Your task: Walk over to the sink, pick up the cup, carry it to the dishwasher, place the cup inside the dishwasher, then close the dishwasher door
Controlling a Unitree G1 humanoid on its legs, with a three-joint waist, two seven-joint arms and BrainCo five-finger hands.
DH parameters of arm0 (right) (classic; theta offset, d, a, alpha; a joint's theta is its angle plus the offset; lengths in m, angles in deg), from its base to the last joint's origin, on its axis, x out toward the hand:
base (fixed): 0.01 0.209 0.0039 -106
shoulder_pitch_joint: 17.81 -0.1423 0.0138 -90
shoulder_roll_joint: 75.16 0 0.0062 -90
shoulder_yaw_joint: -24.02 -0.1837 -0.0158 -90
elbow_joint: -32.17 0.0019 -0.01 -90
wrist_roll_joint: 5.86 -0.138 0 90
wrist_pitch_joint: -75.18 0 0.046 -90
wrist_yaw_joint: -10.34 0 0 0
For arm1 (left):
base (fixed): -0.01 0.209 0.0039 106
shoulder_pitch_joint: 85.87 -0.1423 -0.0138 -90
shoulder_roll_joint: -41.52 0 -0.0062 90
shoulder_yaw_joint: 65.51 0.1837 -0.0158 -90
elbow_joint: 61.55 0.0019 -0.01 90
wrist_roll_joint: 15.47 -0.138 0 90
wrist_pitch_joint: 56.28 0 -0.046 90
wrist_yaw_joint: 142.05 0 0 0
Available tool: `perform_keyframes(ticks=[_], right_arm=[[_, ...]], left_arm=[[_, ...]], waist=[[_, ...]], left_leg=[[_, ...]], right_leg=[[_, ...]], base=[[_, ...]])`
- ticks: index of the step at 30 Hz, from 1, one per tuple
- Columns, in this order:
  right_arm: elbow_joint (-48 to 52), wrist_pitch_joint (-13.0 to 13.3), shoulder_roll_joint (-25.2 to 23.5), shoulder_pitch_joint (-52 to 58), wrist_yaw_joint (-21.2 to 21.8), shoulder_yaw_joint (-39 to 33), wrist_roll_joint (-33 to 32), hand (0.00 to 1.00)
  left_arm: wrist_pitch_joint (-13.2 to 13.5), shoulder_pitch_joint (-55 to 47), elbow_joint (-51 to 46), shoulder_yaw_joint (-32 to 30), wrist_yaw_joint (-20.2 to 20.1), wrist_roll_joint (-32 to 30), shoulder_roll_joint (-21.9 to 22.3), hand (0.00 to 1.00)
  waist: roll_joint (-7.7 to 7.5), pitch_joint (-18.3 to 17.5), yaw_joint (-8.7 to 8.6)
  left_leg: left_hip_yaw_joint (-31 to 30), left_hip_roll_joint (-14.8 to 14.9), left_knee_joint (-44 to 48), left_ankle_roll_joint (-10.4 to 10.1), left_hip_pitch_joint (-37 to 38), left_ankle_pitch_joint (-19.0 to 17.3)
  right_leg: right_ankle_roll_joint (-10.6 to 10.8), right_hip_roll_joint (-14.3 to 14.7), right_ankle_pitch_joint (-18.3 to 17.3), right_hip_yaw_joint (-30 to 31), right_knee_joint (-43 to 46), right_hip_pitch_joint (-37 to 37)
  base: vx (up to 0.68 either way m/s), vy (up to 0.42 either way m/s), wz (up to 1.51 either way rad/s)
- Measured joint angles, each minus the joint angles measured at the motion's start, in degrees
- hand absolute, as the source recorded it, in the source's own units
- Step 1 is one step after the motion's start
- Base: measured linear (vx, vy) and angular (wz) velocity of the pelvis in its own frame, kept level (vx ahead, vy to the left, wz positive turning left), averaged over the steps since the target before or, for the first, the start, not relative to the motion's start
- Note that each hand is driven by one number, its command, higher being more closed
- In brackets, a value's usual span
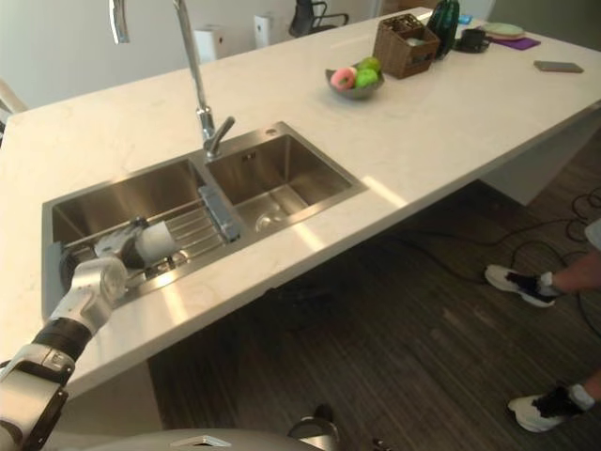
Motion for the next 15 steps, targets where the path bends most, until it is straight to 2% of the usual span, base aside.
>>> perform_keyframes(ticks=[7, 10, 15], right_arm=[[0.0, -1.2, 0.7, -0.4, 1.4, 0.0, 0.1, 0.00], [0.0, -1.4, 0.8, -0.5, 2.0, 0.0, 1.2, 0.00], [0.0, -1.7, 1.1, -1.0, 2.5, 0.0, 2.1, 0.00]], left_arm=[[1.3, 2.2, 4.4, -0.9, -4.1, 4.6, 0.0, 0.00], [3.0, 2.1, 6.2, -1.8, -6.7, 8.4, -0.1, 0.00], [4.0, 3.0, 8.2, -2.0, -7.3, 11.3, -0.2, 0.00]], waist=[[0.48, -0.3, -0.42], [0.43, -0.3, -0.76], [0.42, -0.3, -0.81]], left_leg=[[-0.1, 0.0, 0.0, 0.1, 0.1, -0.1], [-0.1, -0.1, 0.0, 0.2, 0.1, -0.1], [-0.2, -0.1, 0.0, 0.2, 0.1, -0.1]], right_leg=[[0.1, 0.0, 0.0, 0.1, 0.0, 0.0], [0.1, 0.0, -0.1, 0.1, 0.0, 0.0], [0.2, 0.0, -0.2, 0.0, 0.0, 0.1]], base=[[0.00, 0.000, 0.00], [0.00, 0.000, 0.00], [0.00, 0.000, 0.00]])
